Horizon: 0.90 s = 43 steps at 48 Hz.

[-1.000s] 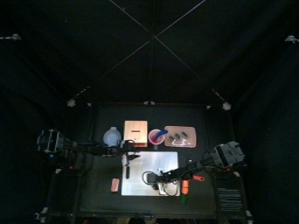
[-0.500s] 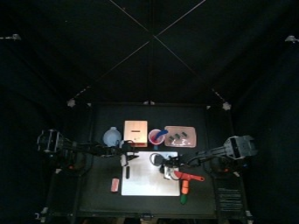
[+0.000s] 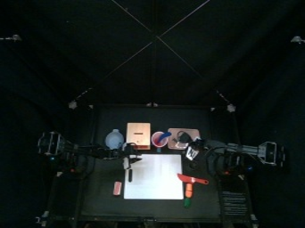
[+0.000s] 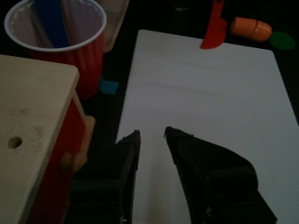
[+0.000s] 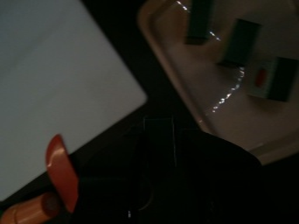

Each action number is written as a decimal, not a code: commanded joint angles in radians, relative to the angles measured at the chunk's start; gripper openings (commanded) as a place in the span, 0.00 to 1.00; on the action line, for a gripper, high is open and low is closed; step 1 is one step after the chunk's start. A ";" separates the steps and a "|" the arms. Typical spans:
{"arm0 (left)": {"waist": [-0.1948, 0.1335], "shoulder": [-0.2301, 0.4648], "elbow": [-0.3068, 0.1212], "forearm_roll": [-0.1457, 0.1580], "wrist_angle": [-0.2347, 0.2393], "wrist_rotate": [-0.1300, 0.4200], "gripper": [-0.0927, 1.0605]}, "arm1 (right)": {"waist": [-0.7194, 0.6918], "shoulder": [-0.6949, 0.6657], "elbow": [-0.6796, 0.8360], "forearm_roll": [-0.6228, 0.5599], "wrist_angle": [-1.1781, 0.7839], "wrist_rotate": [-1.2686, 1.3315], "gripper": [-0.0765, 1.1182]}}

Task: Place sushi on board then cut the sushi with the knife then place the pieces on the plate
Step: Place the 4 sushi pieces on the plate

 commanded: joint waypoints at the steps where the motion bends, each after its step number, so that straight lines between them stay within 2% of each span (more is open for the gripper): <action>1: 0.000 -0.012 -0.028 0.014 -0.006 0.002 0.70 | -0.072 -0.025 0.015 -0.028 -0.028 -0.002 0.63; 12: -0.003 -0.011 -0.031 0.015 -0.005 0.000 0.70 | -0.169 0.028 0.040 -0.084 -0.138 -0.006 0.63; 29: 0.005 -0.011 -0.015 0.015 -0.006 0.000 0.70 | -0.183 0.206 0.011 -0.109 -0.190 -0.003 0.63; 35: 0.003 -0.011 -0.009 0.015 -0.005 0.000 0.70 | -0.183 0.238 -0.006 -0.104 -0.196 -0.003 0.66; 43: -0.003 -0.012 -0.008 0.014 -0.006 -0.002 0.70 | -0.183 0.249 -0.018 -0.106 -0.186 -0.003 0.74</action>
